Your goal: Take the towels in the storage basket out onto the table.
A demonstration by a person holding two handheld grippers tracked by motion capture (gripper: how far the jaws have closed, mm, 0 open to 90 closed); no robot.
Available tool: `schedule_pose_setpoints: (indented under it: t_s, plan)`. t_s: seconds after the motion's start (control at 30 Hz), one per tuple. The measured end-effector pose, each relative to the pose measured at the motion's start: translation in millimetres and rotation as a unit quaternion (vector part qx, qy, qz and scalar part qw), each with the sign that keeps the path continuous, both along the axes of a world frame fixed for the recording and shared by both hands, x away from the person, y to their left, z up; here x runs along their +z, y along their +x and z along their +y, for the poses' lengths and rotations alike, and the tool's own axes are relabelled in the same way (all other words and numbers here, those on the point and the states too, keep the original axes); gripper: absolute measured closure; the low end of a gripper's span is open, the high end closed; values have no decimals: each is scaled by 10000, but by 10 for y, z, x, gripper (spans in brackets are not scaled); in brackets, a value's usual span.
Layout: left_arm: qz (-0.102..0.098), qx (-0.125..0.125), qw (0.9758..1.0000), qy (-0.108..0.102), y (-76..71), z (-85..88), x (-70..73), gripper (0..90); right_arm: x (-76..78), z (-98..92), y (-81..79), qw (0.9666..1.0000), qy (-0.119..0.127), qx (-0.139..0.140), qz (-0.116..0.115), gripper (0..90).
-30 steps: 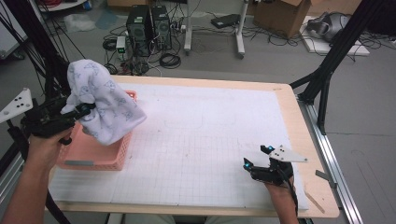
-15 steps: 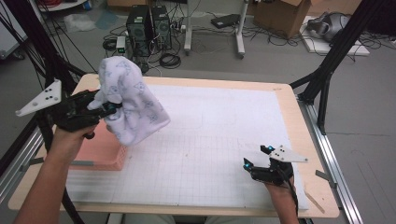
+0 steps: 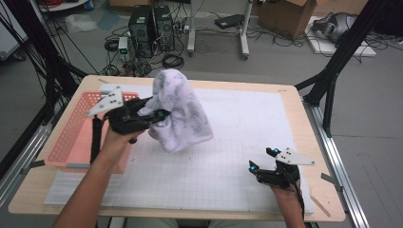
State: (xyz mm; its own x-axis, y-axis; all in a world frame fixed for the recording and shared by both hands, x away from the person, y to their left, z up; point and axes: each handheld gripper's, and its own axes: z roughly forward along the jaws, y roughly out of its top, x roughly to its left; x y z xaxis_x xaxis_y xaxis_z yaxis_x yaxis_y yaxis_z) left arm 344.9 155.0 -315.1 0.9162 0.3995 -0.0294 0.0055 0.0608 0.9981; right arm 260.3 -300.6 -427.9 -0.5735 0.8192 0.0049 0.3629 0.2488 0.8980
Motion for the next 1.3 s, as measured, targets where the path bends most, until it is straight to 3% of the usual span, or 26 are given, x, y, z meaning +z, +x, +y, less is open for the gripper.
schedule_pose_setpoints:
  t_s: [0.3,0.5,0.63,0.7,0.77,0.87,0.9,0.97,1.0,1.07,1.2,1.3]
  plan:
    - [159,-292,9993,145,151,-751,-300,566,-5,-60,6,10000,-7,-72,-42,161]
    - [359,-363,9967,638,251,-1151,-599,557,-7,-97,1,9999,28,-149,-8,161]
    - [605,-294,9922,1048,326,-1302,-809,544,-14,-116,0,9998,25,-176,-3,161]
    - [815,-224,9887,1240,348,-1353,-897,523,-17,-123,-1,9998,29,-177,13,161]
    - [997,-131,9836,1499,367,-1382,-976,494,-21,-131,0,9998,30,-199,42,161]
    - [1420,0,9738,1777,399,-1380,-1058,379,-26,-139,2,9998,37,-202,61,161]
    - [1445,175,9733,1774,386,-1362,-1072,342,-26,-139,2,9998,42,-205,63,161]
    - [1278,523,9755,1715,331,-1265,-1067,300,-30,-146,8,9998,31,-210,38,161]
    - [1318,558,9762,1628,322,-1195,-1047,297,-31,-146,9,9997,43,-217,50,161]
    - [1451,795,9751,1475,298,-1049,-977,231,-35,-146,12,9997,29,-220,79,161]
    - [1223,1081,9781,1289,198,-733,-830,225,-47,-120,34,9998,7,-196,99,161]
    - [1197,1259,9771,1231,141,-536,-799,225,-40,-93,42,9998,0,-185,121,161]
